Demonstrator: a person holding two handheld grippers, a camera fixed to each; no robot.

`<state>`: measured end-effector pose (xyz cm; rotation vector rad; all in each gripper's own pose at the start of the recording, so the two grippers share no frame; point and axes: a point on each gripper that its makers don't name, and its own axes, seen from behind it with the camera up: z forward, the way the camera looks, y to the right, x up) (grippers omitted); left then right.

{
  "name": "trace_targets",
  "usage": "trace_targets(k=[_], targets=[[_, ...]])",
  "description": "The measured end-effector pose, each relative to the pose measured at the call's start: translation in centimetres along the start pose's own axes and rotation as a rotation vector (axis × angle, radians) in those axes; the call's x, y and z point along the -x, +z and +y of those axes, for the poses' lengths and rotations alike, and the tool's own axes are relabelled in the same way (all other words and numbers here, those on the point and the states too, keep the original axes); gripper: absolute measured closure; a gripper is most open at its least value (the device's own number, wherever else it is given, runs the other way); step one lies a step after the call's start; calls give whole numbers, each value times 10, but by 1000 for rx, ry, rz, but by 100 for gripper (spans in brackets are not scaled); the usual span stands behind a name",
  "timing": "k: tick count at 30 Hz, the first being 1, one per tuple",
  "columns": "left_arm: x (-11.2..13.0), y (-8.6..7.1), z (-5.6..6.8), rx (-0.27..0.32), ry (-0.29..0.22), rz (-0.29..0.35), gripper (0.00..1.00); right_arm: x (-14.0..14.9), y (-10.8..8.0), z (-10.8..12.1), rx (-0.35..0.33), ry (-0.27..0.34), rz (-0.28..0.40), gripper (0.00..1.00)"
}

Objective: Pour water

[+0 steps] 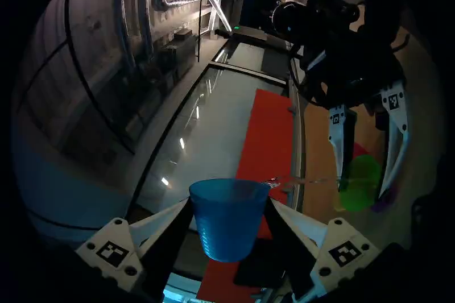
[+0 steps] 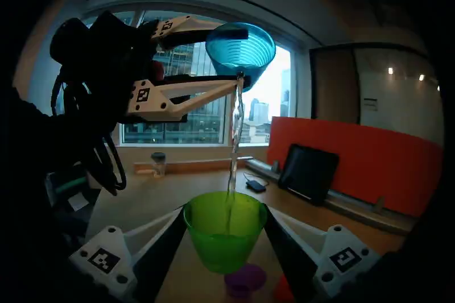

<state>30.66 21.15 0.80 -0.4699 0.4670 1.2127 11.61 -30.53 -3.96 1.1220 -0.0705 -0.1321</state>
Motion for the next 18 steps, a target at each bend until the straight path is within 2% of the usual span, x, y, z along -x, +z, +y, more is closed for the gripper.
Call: trace_targets(k=[18], targets=[[-5, 2, 1, -6, 96, 2, 14, 0, -4, 3, 5, -1, 3, 7]])
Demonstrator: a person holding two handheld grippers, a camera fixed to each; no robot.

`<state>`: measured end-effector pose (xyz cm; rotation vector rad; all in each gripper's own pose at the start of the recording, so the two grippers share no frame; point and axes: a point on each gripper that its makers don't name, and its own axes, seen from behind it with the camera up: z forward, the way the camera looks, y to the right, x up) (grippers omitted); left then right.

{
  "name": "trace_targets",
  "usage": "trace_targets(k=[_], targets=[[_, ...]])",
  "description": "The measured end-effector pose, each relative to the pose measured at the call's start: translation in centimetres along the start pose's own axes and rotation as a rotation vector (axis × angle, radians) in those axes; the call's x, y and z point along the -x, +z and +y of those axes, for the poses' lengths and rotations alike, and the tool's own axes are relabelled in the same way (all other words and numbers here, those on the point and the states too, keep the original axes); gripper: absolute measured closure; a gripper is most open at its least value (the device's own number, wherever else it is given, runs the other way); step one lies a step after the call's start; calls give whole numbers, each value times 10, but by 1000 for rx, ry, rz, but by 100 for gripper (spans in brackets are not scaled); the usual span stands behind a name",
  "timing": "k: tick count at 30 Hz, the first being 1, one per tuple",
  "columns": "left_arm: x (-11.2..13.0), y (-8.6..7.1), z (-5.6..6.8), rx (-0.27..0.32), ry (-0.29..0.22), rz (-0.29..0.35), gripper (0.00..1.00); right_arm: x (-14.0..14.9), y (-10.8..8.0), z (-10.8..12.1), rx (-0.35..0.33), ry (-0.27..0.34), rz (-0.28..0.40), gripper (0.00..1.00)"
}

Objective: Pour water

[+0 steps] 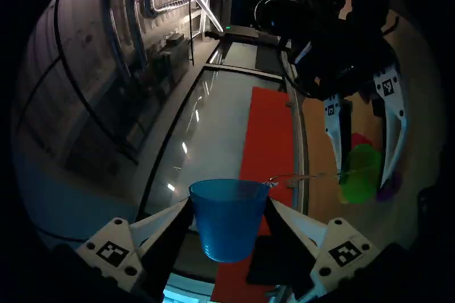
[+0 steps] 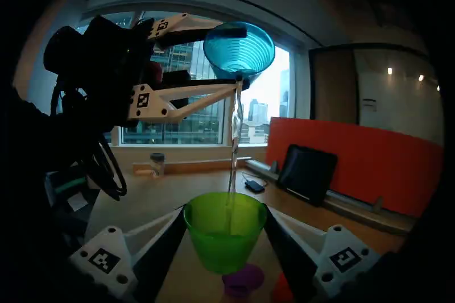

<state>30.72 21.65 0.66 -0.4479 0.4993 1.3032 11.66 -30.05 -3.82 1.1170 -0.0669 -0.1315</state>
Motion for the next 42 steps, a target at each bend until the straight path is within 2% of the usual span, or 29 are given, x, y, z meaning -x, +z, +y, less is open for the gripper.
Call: trace_targets(k=[8, 26, 42], targets=[[0, 0, 2, -4, 60, -2, 14, 1, -1, 2, 4, 0, 2, 7], [-7, -1, 1, -25, 153, 6, 14, -2, 0, 2, 7, -1, 7, 7], [-14, -3, 4, -53, 276, 26, 14, -3, 0, 5, 13, 0, 11, 7]])
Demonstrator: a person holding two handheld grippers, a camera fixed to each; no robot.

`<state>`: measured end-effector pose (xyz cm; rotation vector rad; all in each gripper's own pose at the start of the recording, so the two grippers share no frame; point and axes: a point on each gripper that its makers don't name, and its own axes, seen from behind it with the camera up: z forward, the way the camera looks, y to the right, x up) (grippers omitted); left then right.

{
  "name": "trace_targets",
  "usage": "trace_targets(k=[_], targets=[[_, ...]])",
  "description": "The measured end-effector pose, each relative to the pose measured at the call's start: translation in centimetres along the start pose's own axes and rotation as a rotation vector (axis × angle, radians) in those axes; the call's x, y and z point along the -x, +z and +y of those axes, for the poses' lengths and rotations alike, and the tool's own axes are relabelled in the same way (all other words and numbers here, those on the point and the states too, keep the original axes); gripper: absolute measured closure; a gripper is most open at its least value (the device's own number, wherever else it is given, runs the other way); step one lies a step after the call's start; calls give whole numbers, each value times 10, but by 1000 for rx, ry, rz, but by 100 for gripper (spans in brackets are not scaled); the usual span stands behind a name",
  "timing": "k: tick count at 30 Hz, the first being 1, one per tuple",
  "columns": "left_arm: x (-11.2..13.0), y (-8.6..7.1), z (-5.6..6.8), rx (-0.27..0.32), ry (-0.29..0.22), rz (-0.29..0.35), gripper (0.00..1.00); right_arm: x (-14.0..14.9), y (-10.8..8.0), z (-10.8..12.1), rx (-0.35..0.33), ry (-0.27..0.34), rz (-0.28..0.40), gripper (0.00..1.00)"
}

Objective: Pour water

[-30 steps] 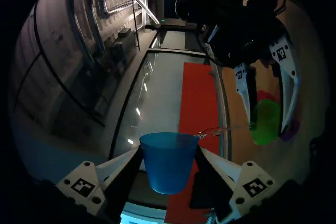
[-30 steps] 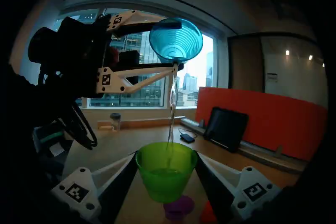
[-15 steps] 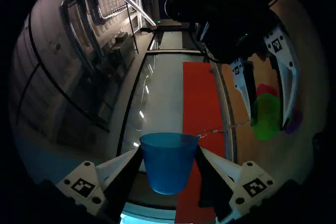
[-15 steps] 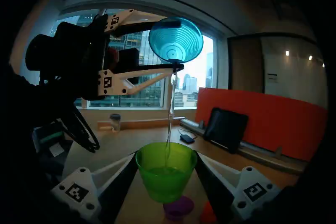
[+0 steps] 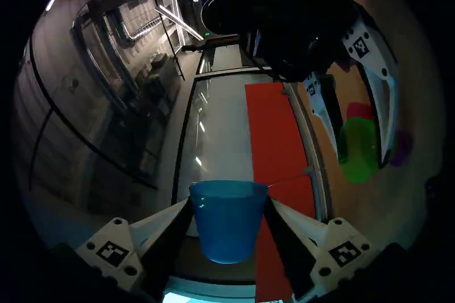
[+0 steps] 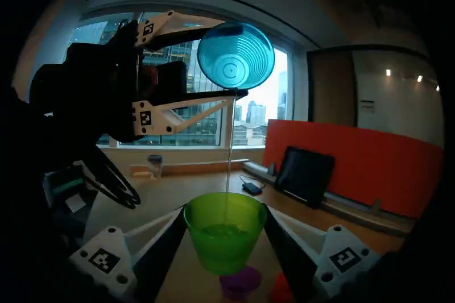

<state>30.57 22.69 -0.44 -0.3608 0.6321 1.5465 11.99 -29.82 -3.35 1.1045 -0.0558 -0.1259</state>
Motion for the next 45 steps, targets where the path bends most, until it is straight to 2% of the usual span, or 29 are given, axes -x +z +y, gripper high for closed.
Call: trace_targets(k=[6, 23, 33, 41, 45], targets=[[-2, -1, -1, -16, 28, 5, 14, 1, 0, 1, 2, 2, 0, 7], [0, -5, 5, 1, -2, 1, 14, 2, -2, 2, 4, 5, 1, 7], [1, -6, 0, -3, -14, 3, 14, -1, -2, 3, 5, 3, 3, 7], [3, -6, 2, 0, -20, -3, 15, -1, -3, 2, 7, 3, 2, 7], [5, -5, 5, 10, -47, -6, 15, -2, -4, 1, 8, 5, 5, 7]])
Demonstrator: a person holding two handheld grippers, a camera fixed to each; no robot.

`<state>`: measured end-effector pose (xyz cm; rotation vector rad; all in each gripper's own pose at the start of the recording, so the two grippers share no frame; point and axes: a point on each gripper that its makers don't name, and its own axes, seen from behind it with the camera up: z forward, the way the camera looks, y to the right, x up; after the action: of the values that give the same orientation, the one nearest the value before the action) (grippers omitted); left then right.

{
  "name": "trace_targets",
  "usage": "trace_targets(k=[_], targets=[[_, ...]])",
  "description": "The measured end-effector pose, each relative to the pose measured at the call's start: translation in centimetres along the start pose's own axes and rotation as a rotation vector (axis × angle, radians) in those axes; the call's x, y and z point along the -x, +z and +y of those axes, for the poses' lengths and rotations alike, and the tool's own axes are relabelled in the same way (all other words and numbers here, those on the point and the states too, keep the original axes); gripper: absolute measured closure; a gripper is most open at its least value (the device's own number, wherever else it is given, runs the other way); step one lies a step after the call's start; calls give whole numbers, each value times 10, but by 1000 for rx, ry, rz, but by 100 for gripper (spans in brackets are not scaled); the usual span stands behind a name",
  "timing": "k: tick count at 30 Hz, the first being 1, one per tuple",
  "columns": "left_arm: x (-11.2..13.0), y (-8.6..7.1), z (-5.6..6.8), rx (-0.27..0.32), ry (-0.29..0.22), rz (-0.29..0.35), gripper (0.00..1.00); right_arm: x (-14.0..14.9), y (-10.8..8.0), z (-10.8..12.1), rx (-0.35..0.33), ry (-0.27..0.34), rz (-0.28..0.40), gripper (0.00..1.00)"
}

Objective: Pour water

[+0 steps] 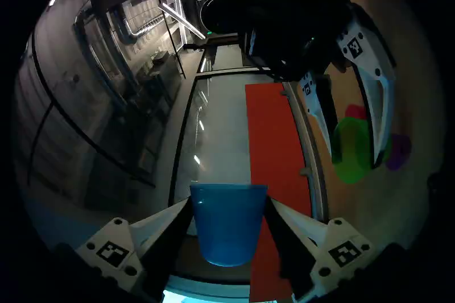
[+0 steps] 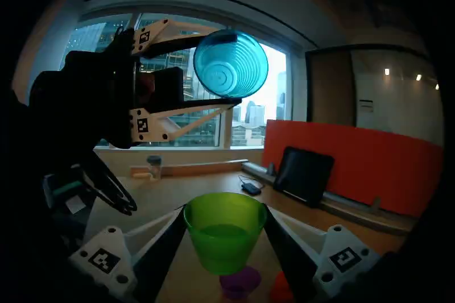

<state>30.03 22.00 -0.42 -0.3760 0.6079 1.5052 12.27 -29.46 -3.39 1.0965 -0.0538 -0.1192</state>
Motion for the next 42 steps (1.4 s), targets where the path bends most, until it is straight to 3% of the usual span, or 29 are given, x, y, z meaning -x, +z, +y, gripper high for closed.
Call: trace_targets(k=[5, 11, 18, 30, 36, 42], targets=[[5, 2, 10, 16, -88, -6, 15, -1, -2, 2, 7, -2, 3, 7], [10, 3, 22, 24, -253, -15, 15, -2, -7, 6, 19, 1, 10, 7], [22, 2, 40, 36, -531, -39, 14, -1, -12, 8, 29, 5, 14, 7], [45, 3, 60, 58, -1007, -104, 15, -5, -16, 10, 40, 1, 19, 7], [55, 1, 67, 83, -1214, -121, 15, -7, -18, 12, 47, -1, 21, 7], [59, -3, 77, 126, -1381, -134, 15, -8, -21, 14, 53, -2, 22, 7]])
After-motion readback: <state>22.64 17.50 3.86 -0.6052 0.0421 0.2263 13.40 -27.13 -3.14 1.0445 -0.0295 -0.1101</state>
